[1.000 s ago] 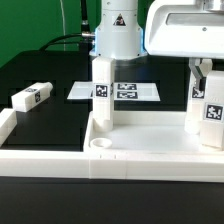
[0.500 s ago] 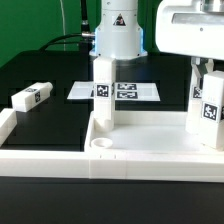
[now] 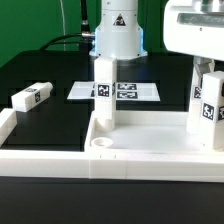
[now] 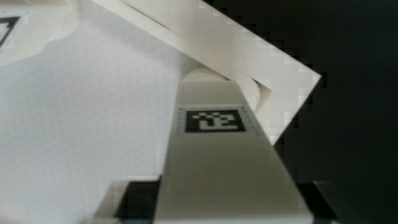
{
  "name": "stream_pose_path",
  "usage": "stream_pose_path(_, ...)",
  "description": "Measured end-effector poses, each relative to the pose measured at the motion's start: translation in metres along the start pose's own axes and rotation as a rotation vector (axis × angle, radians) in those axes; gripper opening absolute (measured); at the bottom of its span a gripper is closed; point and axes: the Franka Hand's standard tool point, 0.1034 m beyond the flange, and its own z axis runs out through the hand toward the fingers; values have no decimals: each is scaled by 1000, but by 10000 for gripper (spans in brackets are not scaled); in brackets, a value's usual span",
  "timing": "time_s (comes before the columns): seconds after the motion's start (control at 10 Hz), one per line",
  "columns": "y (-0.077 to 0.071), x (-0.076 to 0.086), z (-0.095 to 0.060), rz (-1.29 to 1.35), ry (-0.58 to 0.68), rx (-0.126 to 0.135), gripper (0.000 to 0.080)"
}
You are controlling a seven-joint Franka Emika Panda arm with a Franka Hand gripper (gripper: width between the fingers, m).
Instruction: Assemble desk
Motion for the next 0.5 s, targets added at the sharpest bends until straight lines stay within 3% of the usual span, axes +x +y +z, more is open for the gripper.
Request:
stream_pose_path(0.2, 0, -1, 0, -91, 2, -3, 531)
stream_pose_path(0.3, 0, -2, 0, -177, 1, -3, 612)
stream_pose_path(0.5, -1, -4, 0, -363, 3, -4, 642)
